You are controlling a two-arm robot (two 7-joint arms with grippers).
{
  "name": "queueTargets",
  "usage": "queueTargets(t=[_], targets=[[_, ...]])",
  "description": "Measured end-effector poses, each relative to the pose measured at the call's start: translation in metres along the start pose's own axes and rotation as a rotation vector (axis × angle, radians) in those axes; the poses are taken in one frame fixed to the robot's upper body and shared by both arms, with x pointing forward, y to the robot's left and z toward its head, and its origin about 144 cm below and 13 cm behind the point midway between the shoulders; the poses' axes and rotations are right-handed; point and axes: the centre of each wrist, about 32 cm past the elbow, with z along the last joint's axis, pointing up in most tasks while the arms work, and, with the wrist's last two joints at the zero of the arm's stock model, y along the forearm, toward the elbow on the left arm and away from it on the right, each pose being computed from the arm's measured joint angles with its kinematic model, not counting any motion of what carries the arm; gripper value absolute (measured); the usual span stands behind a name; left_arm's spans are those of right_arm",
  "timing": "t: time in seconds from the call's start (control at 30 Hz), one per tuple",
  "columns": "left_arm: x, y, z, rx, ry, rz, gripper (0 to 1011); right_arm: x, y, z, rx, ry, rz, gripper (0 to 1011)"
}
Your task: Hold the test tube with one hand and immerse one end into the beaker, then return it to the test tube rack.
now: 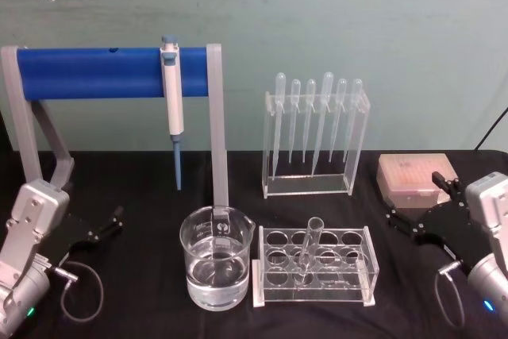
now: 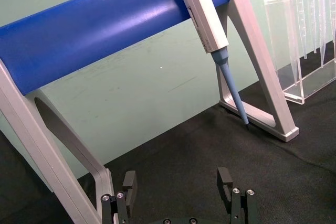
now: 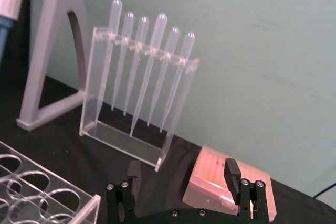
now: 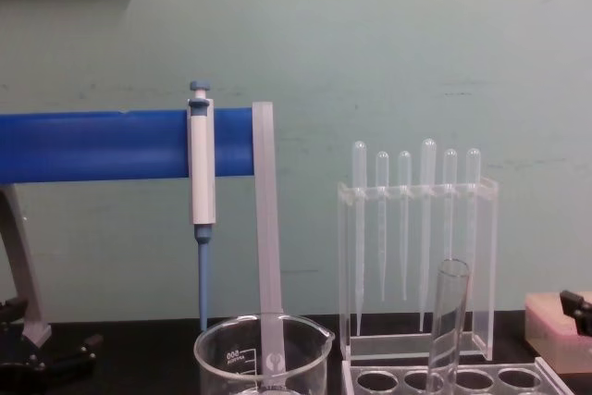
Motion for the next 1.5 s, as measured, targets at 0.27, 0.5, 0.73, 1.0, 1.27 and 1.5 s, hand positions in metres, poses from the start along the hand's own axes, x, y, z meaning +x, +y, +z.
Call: queueTargets(t=[0.27,0.5,0.73,1.0,1.27,1.5], targets=[[0.0,0.0,0.0,0.0,0.0,0.0,1000,0.007,-0.02,0.009,0.038,0.045,0.044,1004],[0.0,0.0,0.0,0.0,0.0,0.0,1000,0.023,-0.041,0.009,0.046,0.079,0.205,1004],[0.0,0.0,0.0,0.0,0.0,0.0,1000,0.036,-0.048,0.01,0.058,0.07,0.438,1004],[0.0,0.0,0.0,0.0,0.0,0.0,1000,0.038,-0.039,0.019,0.079,0.04,0.653,1004],[0.0,0.0,0.0,0.0,0.0,0.0,1000,0.034,-0.021,0.025,0.138,0.038,0.741,1004],[0.0,0.0,0.0,0.0,0.0,0.0,1000,0.029,0.0,0.027,0.171,0.05,0.777,1004]])
